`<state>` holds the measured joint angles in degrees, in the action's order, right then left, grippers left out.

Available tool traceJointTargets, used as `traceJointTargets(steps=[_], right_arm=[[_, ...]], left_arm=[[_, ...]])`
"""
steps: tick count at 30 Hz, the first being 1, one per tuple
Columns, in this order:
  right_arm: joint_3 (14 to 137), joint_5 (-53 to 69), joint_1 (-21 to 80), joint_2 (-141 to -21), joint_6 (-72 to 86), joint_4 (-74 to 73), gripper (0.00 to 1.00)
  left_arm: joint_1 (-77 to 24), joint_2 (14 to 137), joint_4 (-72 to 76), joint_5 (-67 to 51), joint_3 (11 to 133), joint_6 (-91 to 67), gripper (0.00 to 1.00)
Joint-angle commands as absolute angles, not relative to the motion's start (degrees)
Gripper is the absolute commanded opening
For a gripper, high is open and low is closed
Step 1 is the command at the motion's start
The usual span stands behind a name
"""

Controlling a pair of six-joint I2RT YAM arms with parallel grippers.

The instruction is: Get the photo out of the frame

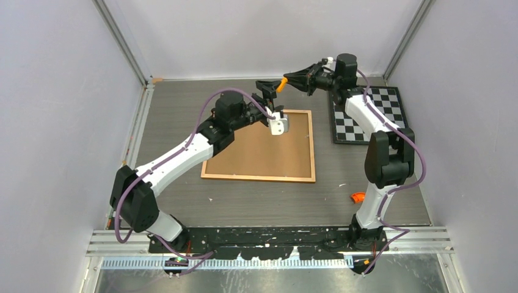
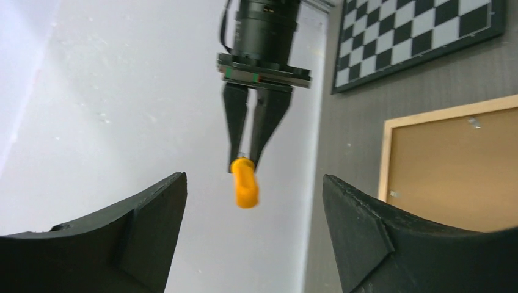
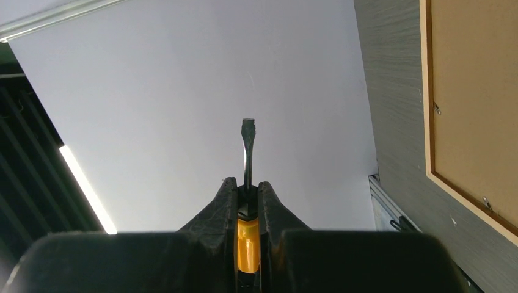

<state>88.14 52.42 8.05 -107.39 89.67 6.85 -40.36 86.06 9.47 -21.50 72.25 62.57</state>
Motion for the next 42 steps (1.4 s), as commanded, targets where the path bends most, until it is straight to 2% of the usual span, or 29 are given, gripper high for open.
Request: traceJointTargets(steps=[1,16,26,40,42], right_arm=[[87.6,54.8,7.7,-103.1,89.6,10.0,0.01],[85.2,54.1,8.5,-100.0,86.5,5.2,0.01],[85.2,54.0,9.3,-100.0,85.2,2.8,0.0],[84.4,54.0,9.6,-99.8,85.3,3.0,0.01],[84.1,53.8,9.6,-99.9,85.4,2.8,0.01]], left_arm=[[-39.6,84.4,16.8,-23.4,72.4,65.8,0.81],[-39.0,86.7,11.8,-21.3,75.6,64.3,0.62],[-39.1,88.9,8.8,-21.0,78.8,64.8,0.57],[-39.8,91.8,5.6,-19.8,82.4,64.0,0.37],[-39.8,92.0,5.6,-19.6,82.7,63.7,0.28]])
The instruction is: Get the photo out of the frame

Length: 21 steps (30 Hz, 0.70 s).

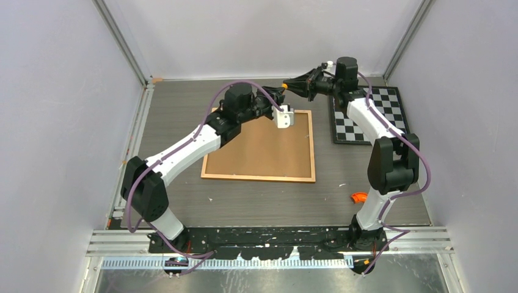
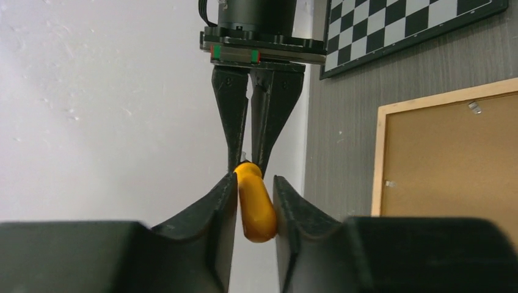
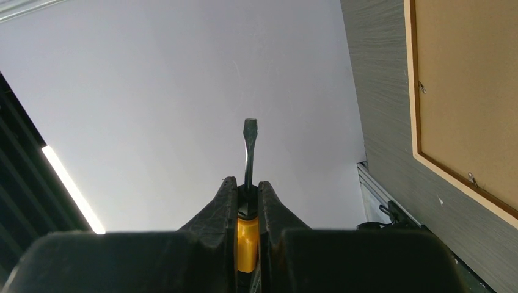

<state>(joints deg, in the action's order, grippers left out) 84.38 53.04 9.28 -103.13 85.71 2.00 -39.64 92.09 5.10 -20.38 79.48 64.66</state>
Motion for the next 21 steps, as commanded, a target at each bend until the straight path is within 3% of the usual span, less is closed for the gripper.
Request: traceJointTargets(steps=[1,2,3,9,10,13,15,17,21], right_arm=[[83.9,53.8,9.6,-99.8,85.5,2.7,0.0],[83.7,53.7,9.6,-99.8,85.6,2.7,0.0],[83.5,53.7,9.5,-99.8,85.6,2.7,0.01],[83.2,53.2,9.9,-99.1,85.6,3.0,0.01],[83.1,53.2,9.9,-99.1,85.6,3.0,0.12],[82.8,53.3,9.7,-99.1,85.4,4.1,0.58],[83.3,53.0,8.8,-98.9,83.0,3.2,0.78],[84.7,51.9,6.8,-98.5,77.6,-2.6,0.9],[87.8,51.7,1.5,-98.2,67.7,-10.2,0.93]], left_arm=[[-39.7,92.0,5.6,-19.5,82.6,63.7,0.22],[-39.8,92.0,5.9,-19.4,82.5,63.6,0.05],[-39.8,91.9,6.7,-19.3,82.2,63.3,0.0],[-39.8,91.6,7.3,-17.9,81.5,62.4,0.0],[-39.8,91.5,7.1,-17.7,81.6,61.8,0.0],[-39.3,90.6,3.8,-18.0,83.3,58.0,0.0],[-38.8,89.9,-1.3,-19.5,84.9,54.0,0.0],[-37.9,88.5,-8.6,-20.7,87.3,49.9,0.0],[-36.2,87.2,-20.9,-20.3,91.7,40.7,0.0]])
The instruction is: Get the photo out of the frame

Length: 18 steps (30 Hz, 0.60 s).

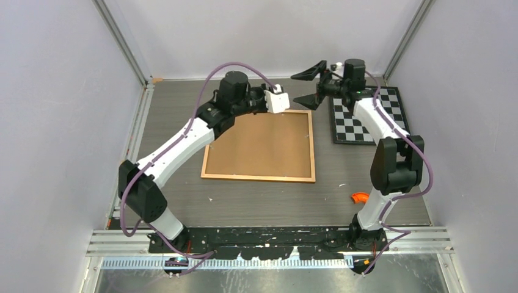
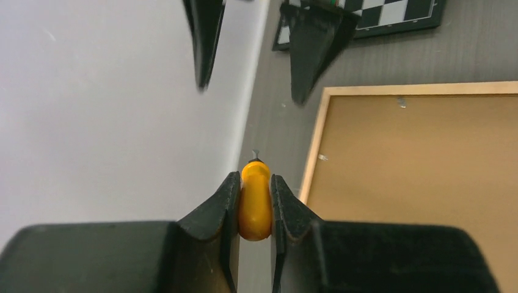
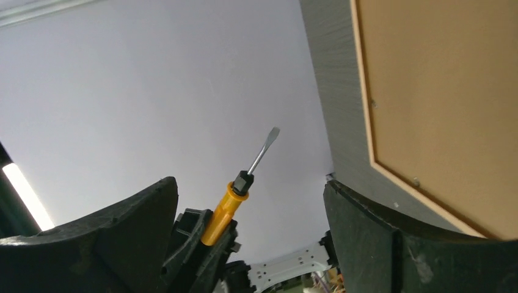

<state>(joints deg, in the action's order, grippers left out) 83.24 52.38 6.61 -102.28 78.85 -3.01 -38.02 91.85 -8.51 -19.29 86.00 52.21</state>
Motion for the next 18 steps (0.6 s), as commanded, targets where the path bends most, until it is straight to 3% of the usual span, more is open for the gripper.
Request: traceJointTargets(steps=[1,8,13,18], right_arm=[[88.6,51.7,0.9,-98.2,64.9,-12.4,0.93],[92.9,52.4,-2.1,-97.3,42.0,-25.6,0.93],[93.2,53.1,-2.0,-97.2,28.0,-32.9,0.92],[94.8,48.1,-1.1,-98.1,10.9,-47.0,0.91]], left_arm=[[-35.2,87.5,-24.8,-20.6,93.3,37.3,0.0],[-24.1,93.7,-43.1,-33.9,106.0,9.9,0.0],[-17.9,96.2,-42.6,-38.7,105.2,-7.0,0.0],[-17.5,96.4,-44.4,-38.5,101.5,-11.7,0.0]])
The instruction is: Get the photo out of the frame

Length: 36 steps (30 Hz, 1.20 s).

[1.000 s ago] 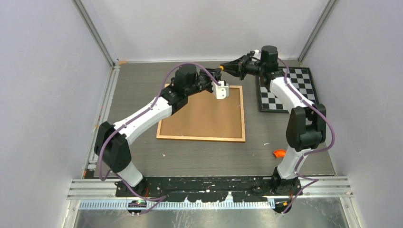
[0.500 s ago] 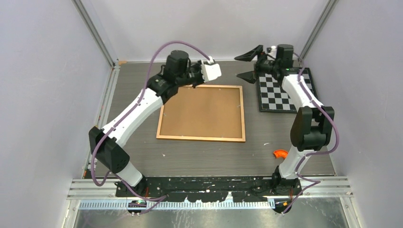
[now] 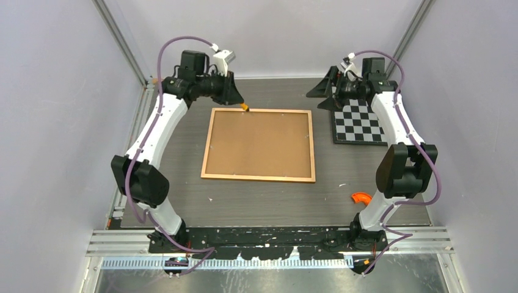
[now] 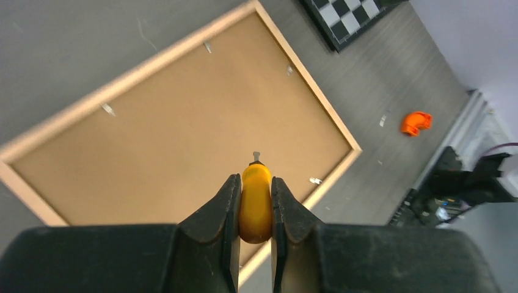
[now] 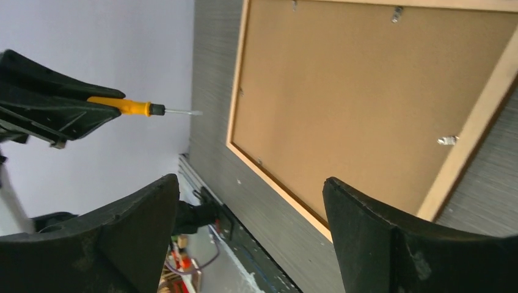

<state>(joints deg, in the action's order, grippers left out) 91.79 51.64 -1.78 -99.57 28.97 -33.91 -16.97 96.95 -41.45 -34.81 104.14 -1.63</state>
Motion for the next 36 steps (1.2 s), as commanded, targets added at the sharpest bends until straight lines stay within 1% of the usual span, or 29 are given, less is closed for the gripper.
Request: traceJointTargets(steps=[1,6,10,14,16,20,25,31,36], right_arm=[[94.7,46.5,-0.8,-98.3,8.6,-48.9,0.9],[91.7,39.8,-0.1,-100.2,3.6,-52.5,0.83],[91.3,36.0,-0.1,-103.1,1.8,-53.6,0.79],[90.5,33.1,0.0,-105.3,0.4,-53.4,0.79],[89.7,30.8,2.4,-105.3,0.2,-52.3,0.79],[88.4,22.1,5.9,-105.6,-1.5,-50.6,0.8],[86.5,16.8,6.3,-107.1,-0.4,-49.5,0.8],[86.9,14.1,6.4,-111.2,-0.1,-49.7,0.8],[87.3,13.4,6.5,-113.3,-0.1,-49.9,0.8]], left_arm=[[-17.5,96.0,-43.3,-38.6,100.0,-13.0,0.0],[-17.6,96.1,-38.9,-39.7,94.5,-16.7,0.0],[-17.8,97.0,-35.9,-39.6,91.8,-16.4,0.0],[-18.0,97.2,-35.8,-36.4,90.7,-13.6,0.0],[-18.0,96.7,-38.6,-33.1,91.2,-9.9,0.0],[-17.9,94.5,-43.6,-23.0,91.1,0.3,0.0],[-16.2,92.6,-48.0,-12.5,89.1,11.1,0.0],[-14.6,92.9,-46.5,-6.9,87.4,16.1,0.0],[-14.3,92.5,-45.6,-7.0,85.2,19.6,0.0]])
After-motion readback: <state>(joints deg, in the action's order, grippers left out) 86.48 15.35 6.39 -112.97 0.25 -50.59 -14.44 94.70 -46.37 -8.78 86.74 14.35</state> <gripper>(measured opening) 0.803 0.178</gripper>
